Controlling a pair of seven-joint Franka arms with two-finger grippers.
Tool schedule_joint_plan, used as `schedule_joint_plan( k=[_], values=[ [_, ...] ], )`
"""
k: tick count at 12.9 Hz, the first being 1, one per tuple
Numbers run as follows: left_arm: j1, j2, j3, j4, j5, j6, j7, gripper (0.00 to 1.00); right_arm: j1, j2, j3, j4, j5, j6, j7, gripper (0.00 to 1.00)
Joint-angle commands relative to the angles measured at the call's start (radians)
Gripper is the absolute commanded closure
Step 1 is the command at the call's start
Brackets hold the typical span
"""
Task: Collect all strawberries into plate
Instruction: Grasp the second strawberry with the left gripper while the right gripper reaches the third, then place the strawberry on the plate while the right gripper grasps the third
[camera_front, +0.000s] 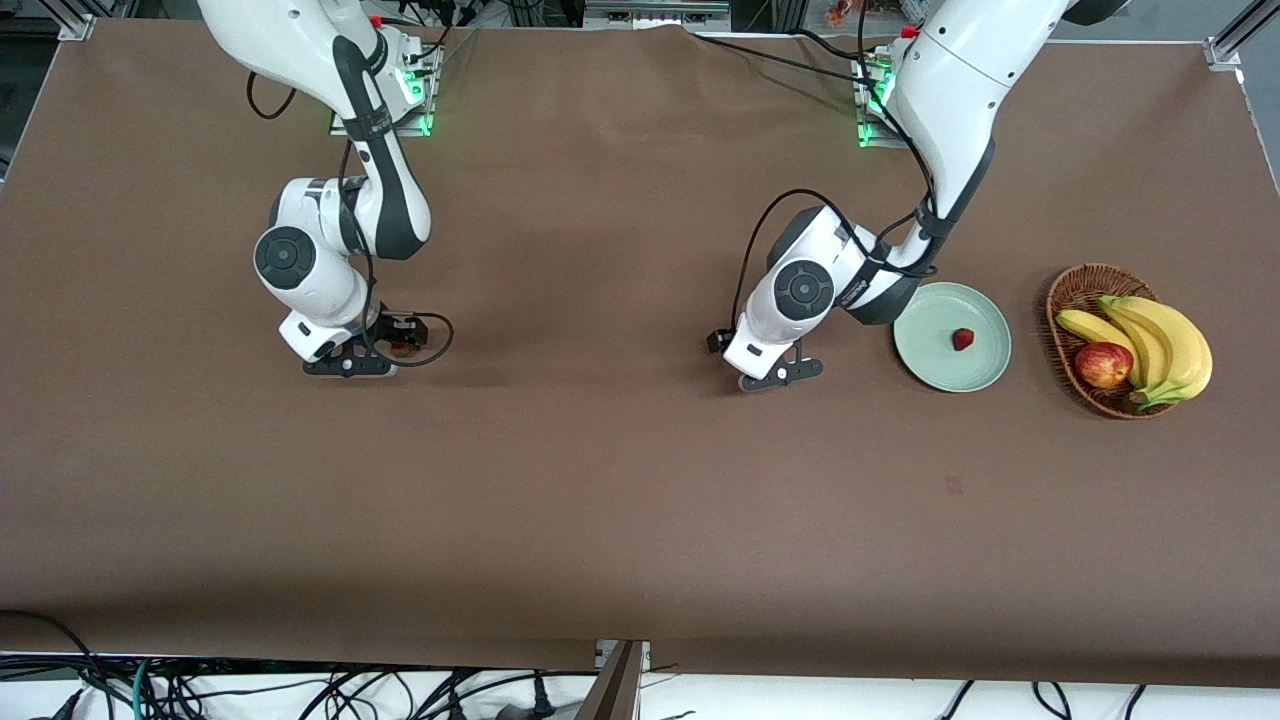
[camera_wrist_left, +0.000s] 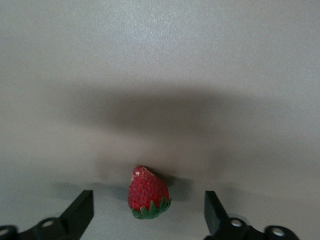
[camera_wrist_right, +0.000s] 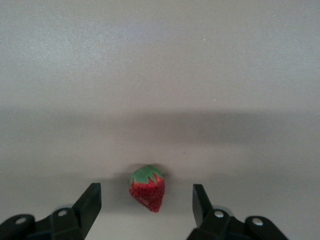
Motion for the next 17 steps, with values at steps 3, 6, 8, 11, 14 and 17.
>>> schedule_joint_plan(
  k=[3, 6, 8, 11, 14, 17],
  values=[
    [-0.015, 0.011, 0.011, 0.027, 0.019, -0.003, -0.057, 0.53, 0.006, 0.038, 0.014, -0.019, 0.038, 0.082, -0.035, 0.28],
    [-0.013, 0.011, 0.013, 0.028, 0.019, -0.004, -0.066, 0.78, 0.006, 0.043, 0.017, -0.019, 0.058, 0.085, -0.037, 0.38],
    [-0.012, 0.007, 0.013, 0.031, 0.017, -0.01, -0.07, 0.81, 0.006, 0.043, 0.017, -0.019, 0.058, 0.085, -0.037, 0.56],
    [0.031, -0.084, 0.011, 0.03, 0.017, -0.151, -0.035, 0.83, 0.006, 0.034, 0.017, -0.016, 0.058, 0.077, -0.037, 0.82],
    [0.184, -0.204, -0.021, 0.018, -0.027, -0.341, 0.186, 0.84, 0.008, 0.008, 0.053, 0.01, 0.081, 0.039, -0.008, 0.83],
    [0.333, -0.243, -0.02, -0.013, -0.024, -0.42, 0.424, 0.83, 0.014, 0.002, 0.124, 0.122, 0.132, -0.088, 0.2, 0.83]
  ],
)
